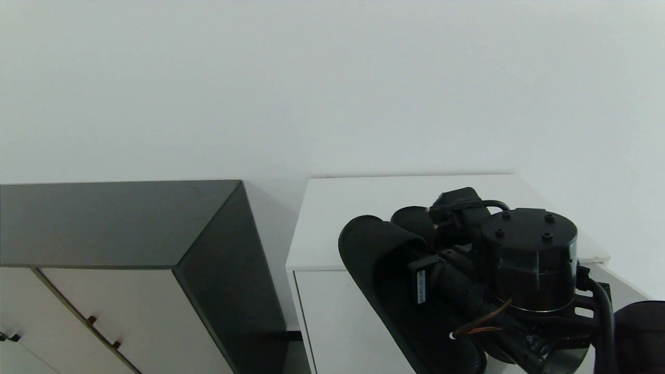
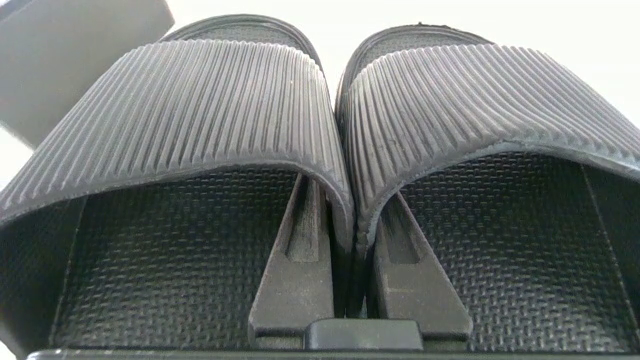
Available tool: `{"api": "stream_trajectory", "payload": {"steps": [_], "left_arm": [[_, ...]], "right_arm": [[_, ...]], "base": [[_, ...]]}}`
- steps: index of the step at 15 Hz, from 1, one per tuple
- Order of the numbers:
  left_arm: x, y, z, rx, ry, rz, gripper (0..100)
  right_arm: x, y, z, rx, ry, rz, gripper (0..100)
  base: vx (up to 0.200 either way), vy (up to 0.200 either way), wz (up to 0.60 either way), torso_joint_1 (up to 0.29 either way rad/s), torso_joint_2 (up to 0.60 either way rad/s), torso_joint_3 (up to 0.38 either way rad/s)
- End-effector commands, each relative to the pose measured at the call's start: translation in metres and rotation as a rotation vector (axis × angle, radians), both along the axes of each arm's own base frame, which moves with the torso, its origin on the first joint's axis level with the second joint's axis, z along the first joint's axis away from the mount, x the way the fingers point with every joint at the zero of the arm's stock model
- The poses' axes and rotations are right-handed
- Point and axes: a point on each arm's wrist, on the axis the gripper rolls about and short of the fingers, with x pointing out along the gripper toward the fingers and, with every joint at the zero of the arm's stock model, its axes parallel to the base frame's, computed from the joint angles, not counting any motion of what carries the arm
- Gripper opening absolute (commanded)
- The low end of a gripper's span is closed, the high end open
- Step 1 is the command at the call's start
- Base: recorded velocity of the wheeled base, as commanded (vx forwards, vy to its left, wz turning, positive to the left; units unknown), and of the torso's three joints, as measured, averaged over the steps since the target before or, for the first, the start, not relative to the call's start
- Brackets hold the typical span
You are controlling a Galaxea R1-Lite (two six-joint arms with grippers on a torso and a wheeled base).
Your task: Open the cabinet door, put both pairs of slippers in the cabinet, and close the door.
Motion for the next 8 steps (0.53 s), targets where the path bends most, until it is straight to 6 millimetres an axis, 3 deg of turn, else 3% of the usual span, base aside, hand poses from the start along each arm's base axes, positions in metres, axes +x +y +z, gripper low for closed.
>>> {"api": "stream_trajectory", "payload": {"steps": [1, 8], "left_arm": [[0.0001, 0.0000, 0.0000, 0.000, 0.001, 0.000, 0], [0.0001, 0.0000, 0.0000, 0.000, 0.001, 0.000, 0]], "right_arm": [[0.0009, 0.0012, -0.0027, -0.006, 0.005, -0.001, 0], [0.0007, 0.0009, -0.0033, -0.008, 0.005, -0.002, 0]], "base": [[-0.200, 0.000, 0.00, 0.002, 0.00, -0.002], [-0.200, 0.000, 0.00, 0.002, 0.00, 0.002]]}}
